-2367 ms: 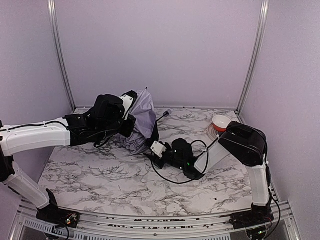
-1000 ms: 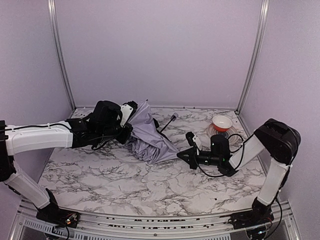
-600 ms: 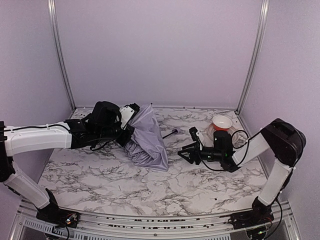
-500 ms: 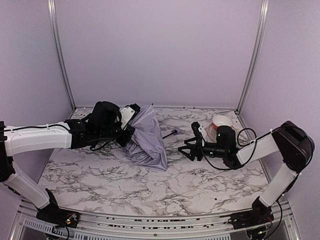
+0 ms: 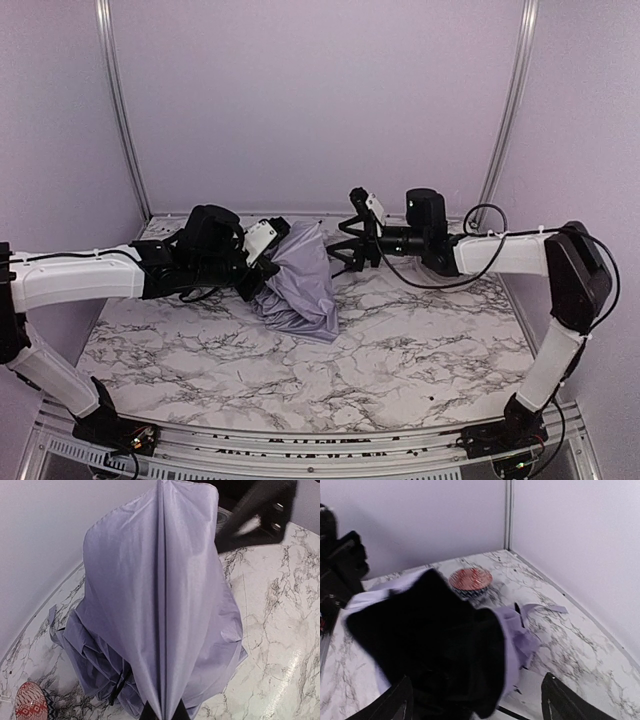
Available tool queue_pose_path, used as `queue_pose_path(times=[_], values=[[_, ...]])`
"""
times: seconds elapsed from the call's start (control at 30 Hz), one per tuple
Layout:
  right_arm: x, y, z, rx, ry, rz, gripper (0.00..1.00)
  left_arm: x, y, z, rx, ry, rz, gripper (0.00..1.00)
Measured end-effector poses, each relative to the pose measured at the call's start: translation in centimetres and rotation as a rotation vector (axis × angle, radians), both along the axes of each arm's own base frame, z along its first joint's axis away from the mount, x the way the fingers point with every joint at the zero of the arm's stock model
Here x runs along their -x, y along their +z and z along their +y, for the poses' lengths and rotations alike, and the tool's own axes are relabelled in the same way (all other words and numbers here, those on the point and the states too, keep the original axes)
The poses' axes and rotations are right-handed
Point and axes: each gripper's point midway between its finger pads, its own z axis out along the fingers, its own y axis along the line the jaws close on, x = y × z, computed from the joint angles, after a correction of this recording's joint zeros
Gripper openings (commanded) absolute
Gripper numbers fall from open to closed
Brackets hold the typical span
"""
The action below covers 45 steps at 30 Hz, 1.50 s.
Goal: Put away the umbrella
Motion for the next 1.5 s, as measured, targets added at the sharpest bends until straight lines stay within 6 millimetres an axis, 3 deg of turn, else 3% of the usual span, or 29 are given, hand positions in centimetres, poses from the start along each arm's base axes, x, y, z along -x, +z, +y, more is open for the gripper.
queue_pose_path(times=[0.1, 0.17, 0.3, 0.47, 0.6, 0.7, 0.83, 0.97, 1.07, 1.23, 1.37, 1.5], values=[[-6.5, 0.0, -1.0, 0.048, -0.110, 0.055, 0.77, 1.0, -0.6, -0.6, 0.004, -0.066, 0.019, 0.00], [-9.4, -1.1, -1.5, 0.085, -0.161, 0.102, 0.75, 1.9, -0.9, -0.9, 0.011, -0.116, 0.032, 0.00], [-10.7, -5.7, -1.3, 0.164, -0.181, 0.239, 0.69, 3.6, -0.5, -1.2, 0.032, -0.198, 0.042, 0.00], [-9.3, -12.5, 1.1, 0.286, -0.124, 0.380, 0.50, 5.8, 0.4, -2.2, 0.052, -0.297, 0.041, 0.00], [-4.9, -17.1, 3.3, 0.393, -0.003, 0.465, 0.40, 6.6, 0.8, -2.8, 0.063, -0.328, 0.060, 0.00], [-1.2, -18.5, 3.5, 0.410, 0.081, 0.513, 0.34, 5.4, 0.9, -3.0, 0.073, -0.287, 0.083, 0.00], [2.0, -18.9, 2.7, 0.385, 0.154, 0.564, 0.30, 1.8, -1.0, -3.3, 0.068, -0.196, 0.150, 0.00], [2.3, -19.0, 1.8, 0.355, 0.150, 0.579, 0.26, -0.9, -5.0, -3.5, 0.033, -0.141, 0.247, 0.00], [2.4, -18.9, 1.1, 0.319, 0.122, 0.610, 0.26, -1.5, -7.6, -3.0, 0.021, -0.125, 0.316, 0.00], [3.0, -18.3, -0.1, 0.266, 0.086, 0.672, 0.26, -1.8, -9.8, -2.7, 0.008, -0.116, 0.362, 0.00], [3.6, -18.4, -1.1, 0.258, 0.055, 0.710, 0.29, -1.9, -12.2, -3.5, -0.003, -0.135, 0.409, 0.00], [4.0, -17.9, -3.1, 0.246, -0.003, 0.748, 0.36, -2.1, -13.0, -4.4, 0.011, -0.170, 0.429, 0.00]])
